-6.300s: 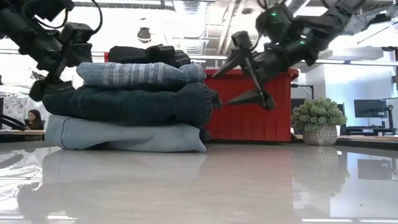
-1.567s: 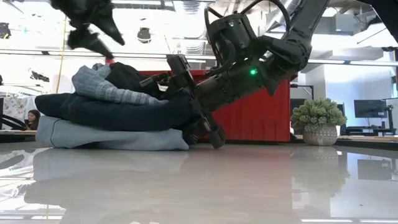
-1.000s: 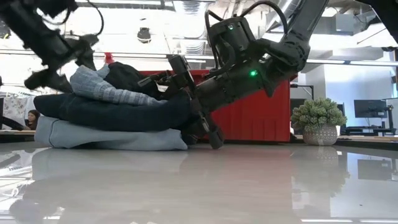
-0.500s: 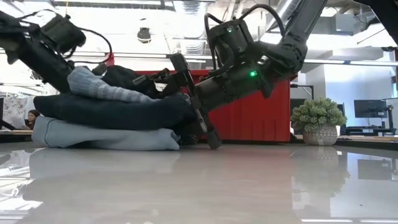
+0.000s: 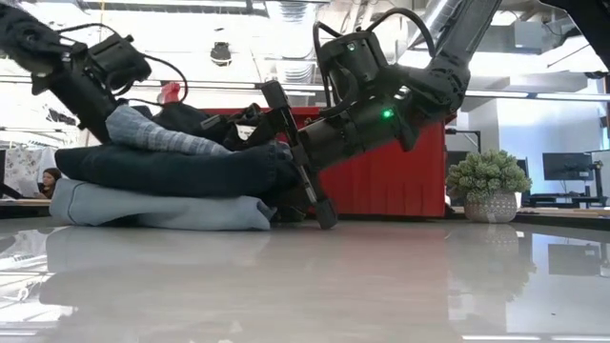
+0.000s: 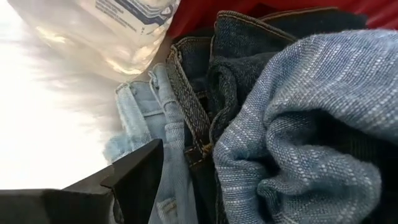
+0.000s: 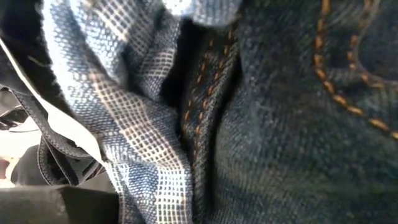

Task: Fold laundry
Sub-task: Put the folded blue and black pants, blue shirt, and black boxer into the red laundry bin

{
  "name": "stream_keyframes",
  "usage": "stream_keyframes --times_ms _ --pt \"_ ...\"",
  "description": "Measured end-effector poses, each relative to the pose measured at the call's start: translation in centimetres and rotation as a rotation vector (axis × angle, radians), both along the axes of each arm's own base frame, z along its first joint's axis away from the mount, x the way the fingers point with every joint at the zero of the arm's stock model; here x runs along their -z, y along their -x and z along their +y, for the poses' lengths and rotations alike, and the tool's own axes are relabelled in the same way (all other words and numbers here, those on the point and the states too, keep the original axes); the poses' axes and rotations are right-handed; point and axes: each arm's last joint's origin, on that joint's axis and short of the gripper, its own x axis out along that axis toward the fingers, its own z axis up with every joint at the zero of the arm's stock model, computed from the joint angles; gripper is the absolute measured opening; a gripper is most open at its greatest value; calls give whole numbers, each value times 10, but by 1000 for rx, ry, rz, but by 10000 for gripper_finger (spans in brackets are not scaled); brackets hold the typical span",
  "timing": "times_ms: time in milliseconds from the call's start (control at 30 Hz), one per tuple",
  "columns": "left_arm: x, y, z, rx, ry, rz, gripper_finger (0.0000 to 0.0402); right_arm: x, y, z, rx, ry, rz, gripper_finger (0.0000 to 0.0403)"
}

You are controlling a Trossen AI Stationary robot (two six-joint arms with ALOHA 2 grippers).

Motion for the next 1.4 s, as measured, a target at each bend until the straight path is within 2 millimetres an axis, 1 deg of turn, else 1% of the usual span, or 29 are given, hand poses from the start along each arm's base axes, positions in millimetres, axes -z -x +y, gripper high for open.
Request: stream_keyframes --times_ms 200,300,400,533,867,1033,1233,1400 --pt "-22 -4 -2 3 -12 178 295 0 0 -2 -16 0 -1 296" --pt "-26 -3 -2 -18 24 211 295 0 0 -4 -30 0 -1 296" --pt "-22 -3 -3 -25 72 227 295 0 0 -5 -35 4 -7 296" --pt "-18 -6 -1 -19 85 235 295 -1 0 -6 -41 1 -10 296" --pt "-4 -19 10 -18 110 261 295 -1 -1 -5 -50 1 -22 296" --pt "0 -19 16 -33 130 263 295 -2 -1 -3 -58 7 -31 296" --pt "0 -20 15 -28 128 271 295 -3 -2 -2 -65 18 -38 296" --pt "3 -21 10 -34 143 258 295 -3 -2 -2 -68 25 -43 296"
